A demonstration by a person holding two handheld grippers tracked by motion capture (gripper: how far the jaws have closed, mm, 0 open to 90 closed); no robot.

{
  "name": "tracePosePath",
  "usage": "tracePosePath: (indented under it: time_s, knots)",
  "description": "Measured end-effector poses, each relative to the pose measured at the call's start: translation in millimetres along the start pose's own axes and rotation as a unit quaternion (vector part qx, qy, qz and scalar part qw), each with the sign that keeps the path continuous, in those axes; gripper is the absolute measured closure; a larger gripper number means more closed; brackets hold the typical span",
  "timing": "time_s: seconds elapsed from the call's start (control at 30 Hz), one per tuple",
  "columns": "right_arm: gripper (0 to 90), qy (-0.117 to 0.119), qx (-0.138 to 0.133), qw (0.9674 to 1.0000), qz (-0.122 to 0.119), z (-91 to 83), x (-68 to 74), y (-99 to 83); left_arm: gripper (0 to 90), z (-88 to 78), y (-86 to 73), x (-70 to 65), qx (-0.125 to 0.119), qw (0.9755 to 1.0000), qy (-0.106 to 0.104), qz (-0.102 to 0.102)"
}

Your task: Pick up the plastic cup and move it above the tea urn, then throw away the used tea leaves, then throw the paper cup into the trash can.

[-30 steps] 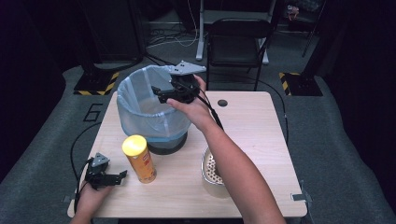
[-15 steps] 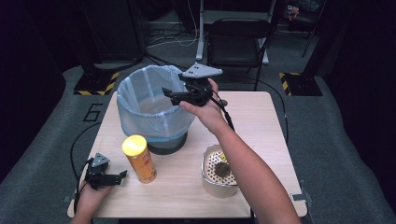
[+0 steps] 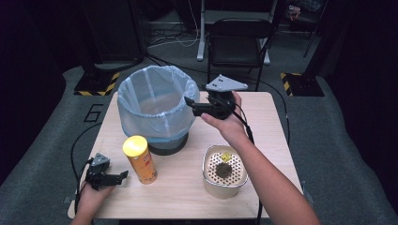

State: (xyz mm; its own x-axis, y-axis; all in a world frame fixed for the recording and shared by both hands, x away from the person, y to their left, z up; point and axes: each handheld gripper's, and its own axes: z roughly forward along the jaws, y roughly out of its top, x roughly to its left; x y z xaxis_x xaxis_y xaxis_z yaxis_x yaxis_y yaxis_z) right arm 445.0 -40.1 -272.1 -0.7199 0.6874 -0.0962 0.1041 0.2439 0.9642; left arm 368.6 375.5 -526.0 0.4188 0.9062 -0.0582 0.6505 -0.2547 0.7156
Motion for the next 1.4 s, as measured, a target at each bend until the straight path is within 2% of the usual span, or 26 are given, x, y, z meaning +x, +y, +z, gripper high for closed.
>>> tracePosePath:
  time_s: [0.1,0.13,0.17,0.23,0.3,0.37,0.4,0.43,0.47,0.53,0.57,0.6,0.63,0.7,0.87,1.0,1.07,1.1,1.17,1.2,1.23,1.3,1.33,1.37,1.4]
  knots:
    - [27.0,-0.001,-0.003,1.0000,0.002,-9.6,-2.1,-8.2,4.6,-0.5,0.7,0.2,-0.008,1.0000,-0.001,0.003]
    - [26.9,-0.001,0.000,1.0000,0.005,-20.1,-5.2,-17.7,4.1,-2.0,1.9,-0.9,-0.016,0.9999,-0.003,-0.001]
    - [26.9,0.000,0.002,1.0000,0.007,-23.3,-6.4,-20.6,3.6,-3.8,3.1,-1.1,-0.017,0.9999,-0.004,0.000]
    - [26.9,-0.004,0.013,0.9998,0.012,-31.6,-8.6,-27.6,2.5,-7.9,5.5,-2.2,-0.023,0.9997,-0.010,-0.004]
    - [26.9,-0.019,0.032,0.9992,0.013,-40.3,-10.4,-34.2,1.5,-11.5,7.8,-3.3,-0.032,0.9994,-0.013,-0.002]
    - [27.0,-0.037,0.033,0.9987,0.010,-49.0,-11.4,-41.4,0.7,-12.7,8.5,-4.3,-0.041,0.9991,-0.012,-0.002]
    - [26.9,-0.037,0.033,0.9987,0.009,-52.8,-12.6,-44.9,0.3,-17.2,10.4,-5.6,-0.042,0.9989,-0.021,-0.004]
    - [26.9,-0.037,0.033,0.9987,0.009,-52.8,-12.6,-44.9,0.3,-17.2,10.4,-5.6,-0.042,0.9989,-0.021,-0.004]
    - [26.9,-0.035,0.032,0.9988,0.015,-56.2,-13.4,-48.4,0.3,-18.2,11.0,-6.4,-0.051,0.9985,-0.020,-0.002]
    - [27.1,-0.039,0.026,0.9985,0.028,-66.5,-14.9,-57.6,0.3,-23.9,13.0,-9.3,-0.057,0.9978,-0.034,-0.001]
    - [27.1,-0.040,0.025,0.9985,0.027,-69.7,-15.5,-60.4,0.3,-23.9,13.0,-9.3,-0.057,0.9978,-0.034,-0.001]
    - [27.0,-0.041,0.029,0.9984,0.024,-73.2,-15.6,-63.2,0.3,-26.8,14.2,-12.2,-0.062,0.9971,-0.044,0.003]
    - [27.0,-0.041,0.029,0.9984,0.024,-73.2,-15.6,-63.2,0.3,-26.8,14.2,-12.2,-0.062,0.9971,-0.044,0.003]
    - [27.1,-0.053,0.031,0.9979,0.022,-83.9,-15.8,-71.7,0.3,-30.8,16.6,-15.6,-0.066,0.9968,-0.043,0.015]
    - [27.2,-0.063,0.030,0.9972,0.027,-96.8,-20.0,-82.1,0.3,-40.4,20.9,-22.8,-0.085,0.9948,-0.054,0.016]
    - [27.1,-0.066,0.022,0.9966,0.044,-102.7,-22.6,-89.5,0.3,-45.4,22.2,-26.7,-0.081,0.9945,-0.063,0.023]
    - [27.1,-0.069,0.023,0.9964,0.043,-103.5,-23.0,-91.6,0.3,-45.7,22.2,-27.2,-0.087,0.9941,-0.060,0.026]
    - [27.1,-0.074,0.024,0.9961,0.043,-104.7,-23.1,-94.5,0.3,-47.1,22.3,-27.6,-0.084,0.9940,-0.066,0.024]
    - [27.5,-0.076,0.014,0.9956,0.052,-108.4,-24.7,-101.4,0.3,-48.7,22.6,-28.9,-0.094,0.9928,-0.071,0.021]
    - [27.6,-0.078,0.013,0.9952,0.058,-108.6,-25.7,-103.0,0.3,-50.2,23.6,-27.7,-0.089,0.9923,-0.080,0.032]
    - [27.6,-0.077,0.018,0.9953,0.057,-108.7,-26.9,-103.8,0.4,-51.1,23.8,-28.6,-0.089,0.9917,-0.086,0.034]
    - [27.8,-0.079,0.019,0.9953,0.053,-109.6,-27.9,-104.7,0.4,-52.0,24.4,-30.0,-0.091,0.9914,-0.086,0.038]
    - [28.2,-0.083,0.015,0.9946,0.060,-111.3,-28.3,-105.9,0.4,-53.0,25.0,-31.0,-0.094,0.9907,-0.090,0.042]
    - [28.3,-0.077,0.009,0.9946,0.069,-113.7,-29.9,-108.8,0.4,-55.4,26.5,-34.4,-0.099,0.9885,-0.105,0.046]
    - [28.3,-0.078,0.010,0.9947,0.066,-114.1,-30.3,-109.5,0.3,-56.0,27.6,-35.2,-0.107,0.9868,-0.109,0.054]
